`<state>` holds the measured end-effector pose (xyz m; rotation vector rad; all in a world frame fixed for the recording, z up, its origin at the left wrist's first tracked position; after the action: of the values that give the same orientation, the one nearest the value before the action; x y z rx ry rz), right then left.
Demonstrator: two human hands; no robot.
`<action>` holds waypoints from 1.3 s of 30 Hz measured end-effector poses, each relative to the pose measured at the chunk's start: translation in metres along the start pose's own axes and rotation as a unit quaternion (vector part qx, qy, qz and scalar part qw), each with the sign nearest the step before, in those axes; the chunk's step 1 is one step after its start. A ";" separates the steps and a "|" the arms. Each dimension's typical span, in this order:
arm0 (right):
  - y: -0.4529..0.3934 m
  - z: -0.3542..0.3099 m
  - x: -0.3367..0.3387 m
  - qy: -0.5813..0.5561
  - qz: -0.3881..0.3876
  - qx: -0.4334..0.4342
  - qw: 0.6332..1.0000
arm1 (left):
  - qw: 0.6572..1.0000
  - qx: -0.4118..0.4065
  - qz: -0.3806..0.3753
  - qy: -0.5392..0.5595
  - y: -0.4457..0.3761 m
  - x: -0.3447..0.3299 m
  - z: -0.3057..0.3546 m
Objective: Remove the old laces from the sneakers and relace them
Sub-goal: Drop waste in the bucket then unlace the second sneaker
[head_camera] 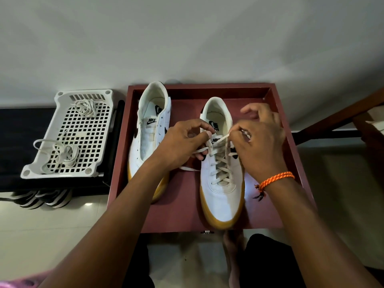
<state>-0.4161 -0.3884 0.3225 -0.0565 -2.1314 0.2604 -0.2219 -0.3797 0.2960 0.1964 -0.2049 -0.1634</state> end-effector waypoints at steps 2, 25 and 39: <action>0.004 -0.006 -0.003 -0.015 -0.004 -0.002 1.000 | 1.000 0.003 0.003 -0.013 0.001 0.000 0.001; 0.014 -0.010 -0.021 0.023 -0.114 0.067 0.991 | 1.000 0.012 -0.007 0.014 0.003 0.001 0.002; 0.017 -0.012 -0.023 0.023 -0.121 0.076 0.989 | 1.000 0.010 0.001 -0.006 0.002 0.001 0.004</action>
<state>-0.3943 -0.3734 0.3066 0.2811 -2.0420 0.2745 -0.2219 -0.3785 0.3002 0.2146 -0.2181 -0.1599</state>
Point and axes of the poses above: each hand's wrist, its own y-axis away from the middle knuckle, its own x-axis out of the back of the hand, z = x × y, the point moved 2 cm from there along -y, towards the middle knuckle, and after that the axes turned 2 degrees about y, right-handed, at the moved point
